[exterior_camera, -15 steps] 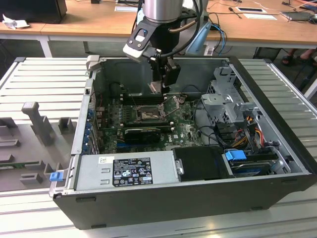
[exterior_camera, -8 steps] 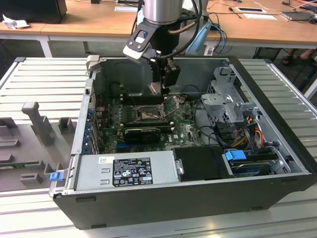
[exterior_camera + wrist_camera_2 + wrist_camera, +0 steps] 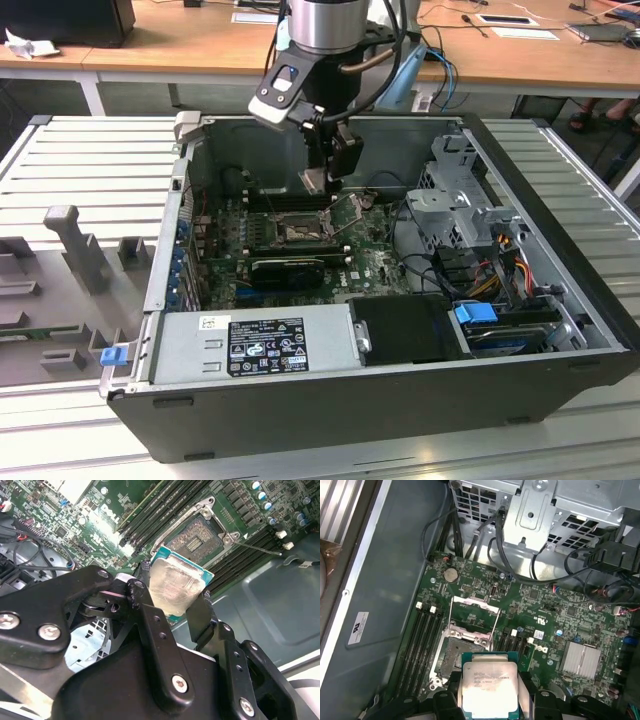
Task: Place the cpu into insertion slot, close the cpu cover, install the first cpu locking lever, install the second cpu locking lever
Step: 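Place the cpu into insertion slot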
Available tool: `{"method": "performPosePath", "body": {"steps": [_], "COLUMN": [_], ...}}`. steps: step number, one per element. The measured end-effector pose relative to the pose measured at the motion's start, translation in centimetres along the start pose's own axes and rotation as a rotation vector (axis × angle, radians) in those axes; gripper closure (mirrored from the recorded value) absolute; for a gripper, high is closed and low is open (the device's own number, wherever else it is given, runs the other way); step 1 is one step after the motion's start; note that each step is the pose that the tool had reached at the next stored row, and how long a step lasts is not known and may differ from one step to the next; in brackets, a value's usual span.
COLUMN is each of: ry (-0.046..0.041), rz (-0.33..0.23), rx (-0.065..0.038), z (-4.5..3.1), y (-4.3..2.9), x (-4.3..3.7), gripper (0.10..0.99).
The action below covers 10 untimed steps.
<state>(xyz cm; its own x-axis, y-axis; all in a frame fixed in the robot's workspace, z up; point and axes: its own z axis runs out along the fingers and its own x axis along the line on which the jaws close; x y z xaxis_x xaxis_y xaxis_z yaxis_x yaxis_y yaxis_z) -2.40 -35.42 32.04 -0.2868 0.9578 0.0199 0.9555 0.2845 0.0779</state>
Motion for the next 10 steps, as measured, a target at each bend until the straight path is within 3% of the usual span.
{"method": "performPosePath", "body": {"steps": [10], "ry": [-0.0001], "rz": [0.003], "rx": [0.000], "z": [0.40], "y": [-0.03], "x": [-0.01], "gripper": [0.553]}}
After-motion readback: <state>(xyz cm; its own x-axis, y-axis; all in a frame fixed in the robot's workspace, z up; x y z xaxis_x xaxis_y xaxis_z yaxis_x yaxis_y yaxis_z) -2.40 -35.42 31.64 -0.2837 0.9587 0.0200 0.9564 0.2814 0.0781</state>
